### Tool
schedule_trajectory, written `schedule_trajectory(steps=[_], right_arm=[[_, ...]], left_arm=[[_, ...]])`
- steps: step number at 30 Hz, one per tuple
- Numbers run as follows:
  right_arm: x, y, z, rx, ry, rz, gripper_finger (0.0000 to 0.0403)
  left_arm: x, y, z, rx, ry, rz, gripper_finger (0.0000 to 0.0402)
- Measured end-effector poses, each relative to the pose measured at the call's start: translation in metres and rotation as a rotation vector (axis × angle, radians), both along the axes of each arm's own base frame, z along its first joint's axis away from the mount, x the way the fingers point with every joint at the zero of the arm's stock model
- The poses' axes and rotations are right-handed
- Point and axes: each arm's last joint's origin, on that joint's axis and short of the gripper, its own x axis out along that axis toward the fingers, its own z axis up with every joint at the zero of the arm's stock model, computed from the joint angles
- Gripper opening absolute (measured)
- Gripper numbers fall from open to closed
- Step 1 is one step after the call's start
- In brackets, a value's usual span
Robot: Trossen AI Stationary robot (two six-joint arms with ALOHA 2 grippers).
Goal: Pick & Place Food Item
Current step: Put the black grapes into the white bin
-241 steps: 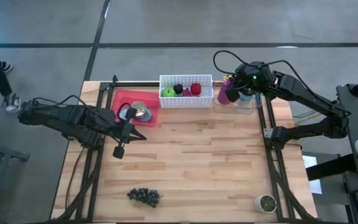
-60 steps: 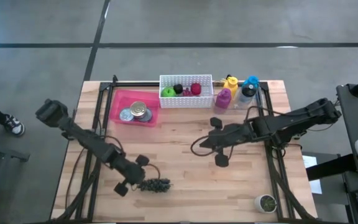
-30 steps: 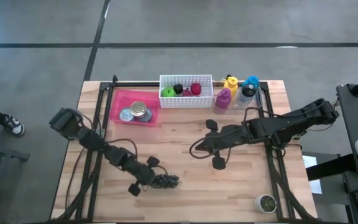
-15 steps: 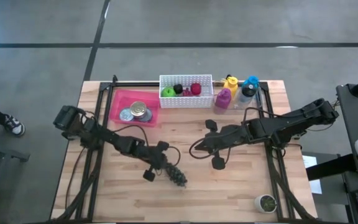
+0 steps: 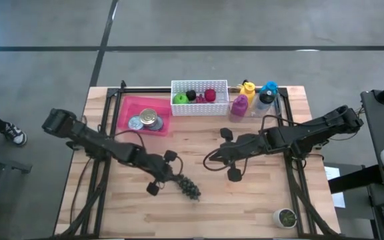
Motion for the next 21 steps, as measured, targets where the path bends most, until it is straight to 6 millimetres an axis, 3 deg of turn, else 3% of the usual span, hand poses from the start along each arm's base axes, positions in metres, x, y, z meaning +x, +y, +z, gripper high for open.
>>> schedule_trajectory(steps=[5,13,21], right_arm=[[0.004,0.001,-0.006,0.017,0.023,-0.012,0.0018],[0.025,0.015,-0.037,-0.013,0.103,0.021,0.0018],[0.044,0.023,-0.062,0.025,0.128,0.078,0.0018]], left_arm=[[-0.015,-0.003,0.022,0.007,-0.046,-0.007,0.0009],[-0.052,-0.007,0.062,0.071,-0.163,0.015,0.0009],[-0.082,-0.008,0.061,0.089,-0.223,0.004,0.0009]])
